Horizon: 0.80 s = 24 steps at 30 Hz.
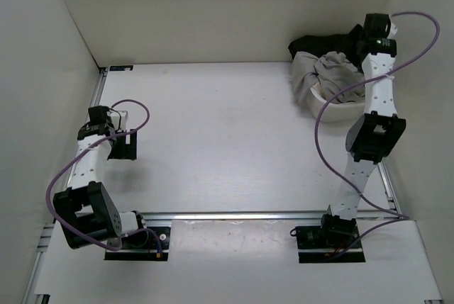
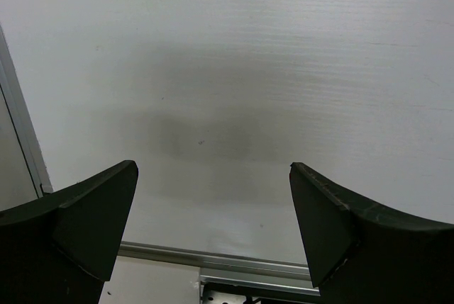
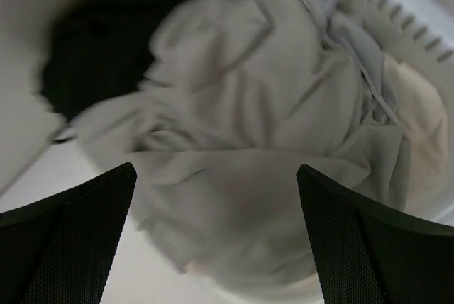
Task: Fold and stack the trousers
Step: Grab the trousers from the pile
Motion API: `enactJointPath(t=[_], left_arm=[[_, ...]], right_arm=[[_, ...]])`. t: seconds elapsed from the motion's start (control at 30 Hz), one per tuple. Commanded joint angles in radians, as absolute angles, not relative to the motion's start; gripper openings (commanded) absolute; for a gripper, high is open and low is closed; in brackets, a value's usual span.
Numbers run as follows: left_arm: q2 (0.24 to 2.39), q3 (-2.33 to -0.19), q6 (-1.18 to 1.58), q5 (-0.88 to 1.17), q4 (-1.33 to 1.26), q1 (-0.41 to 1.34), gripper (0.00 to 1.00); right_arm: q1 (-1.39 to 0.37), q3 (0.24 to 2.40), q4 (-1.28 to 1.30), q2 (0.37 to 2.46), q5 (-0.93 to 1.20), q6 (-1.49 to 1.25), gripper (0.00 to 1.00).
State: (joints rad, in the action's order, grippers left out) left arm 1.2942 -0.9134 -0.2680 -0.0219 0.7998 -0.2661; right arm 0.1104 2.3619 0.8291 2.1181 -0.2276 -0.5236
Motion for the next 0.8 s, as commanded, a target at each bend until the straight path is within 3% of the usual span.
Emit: enactJointPath(t=[0.0,0.07,0.1,0.13,0.2,0.23,0.43,0.53,0.63,0.77], left_arm=[[1.285,-0.945,-0.272,-0.002,0.785,-0.262,1.0],[1.295,-0.945,-0.261,-0.002,0.785,-0.262,1.0],[1.305,-0.945,-0.261,-0.002,0.785,-0.262,1.0],[1.305,-0.945,-0.261,-0.002,0.785,-0.262,1.0],[1.305,-0.945,-0.25,-0.002,0.776,-0.262,1.0],[1.315,-0.945,-0.25,-0.002,0.776,-0.262,1.0],[1.315,-0.945,-0.25,-0.002,0.776,-0.262,1.0],[1.315,-0.945,-0.25,-0.011,0.776,-0.262,1.0],[1.315,-0.965,-0.25,-0.023,0.776,-0.262,1.0],[1.315,-0.997,-0.25,-0.023,0.776,-0.262,1.0]], right_arm=[[0.156,2.269,0.827,2.18,-0.026,-0.577,0.98],[0.156,2.276,0.836,2.203,-0.026,-0.549,0.86],[0.156,2.289,0.863,2.213,-0.044,-0.54,0.64],[0.156,2.289,0.874,2.214,-0.082,-0.529,0.51],[0.156,2.274,0.874,2.171,-0.132,-0.529,0.07],[0.156,2.257,0.874,2.148,-0.158,-0.529,0.0],[0.08,2.122,0.77,1.869,-0.359,-0.445,0.0],[-0.046,2.048,0.677,1.697,-0.393,-0.384,0.0],[-0.333,2.035,0.556,1.588,-0.382,-0.284,0.0],[-0.616,2.141,0.502,1.601,-0.412,-0.219,0.0]])
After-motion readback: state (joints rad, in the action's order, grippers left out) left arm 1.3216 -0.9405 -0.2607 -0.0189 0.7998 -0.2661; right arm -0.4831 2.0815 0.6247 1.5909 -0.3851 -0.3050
